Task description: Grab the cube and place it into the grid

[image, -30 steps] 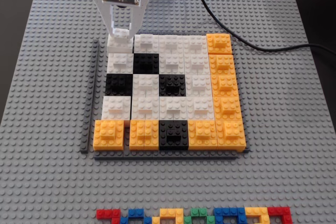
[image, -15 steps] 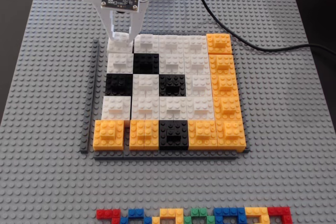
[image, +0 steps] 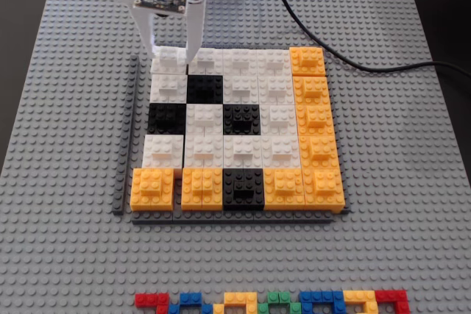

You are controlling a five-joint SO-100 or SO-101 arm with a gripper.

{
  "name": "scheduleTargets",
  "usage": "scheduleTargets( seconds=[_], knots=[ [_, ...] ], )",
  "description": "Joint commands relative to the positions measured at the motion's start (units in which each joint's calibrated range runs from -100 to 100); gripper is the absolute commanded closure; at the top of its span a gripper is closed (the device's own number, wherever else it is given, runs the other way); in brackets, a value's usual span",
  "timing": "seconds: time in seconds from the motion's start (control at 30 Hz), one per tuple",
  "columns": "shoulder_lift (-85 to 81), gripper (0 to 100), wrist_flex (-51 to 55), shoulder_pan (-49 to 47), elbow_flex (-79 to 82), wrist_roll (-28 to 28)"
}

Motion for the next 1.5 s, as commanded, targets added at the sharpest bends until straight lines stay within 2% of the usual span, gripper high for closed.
scheduleTargets(
  seconds=[0.0, 0.97, 1.47],
  knots=[
    [-0.2, 81, -1.1, -0.3, 0.3, 0.1],
    [-2.8, 83, -1.8, 0.4, -0.6, -0.4],
    [-6.3, 83, 2.0, 0.1, -5.8, -1.8]
  ],
)
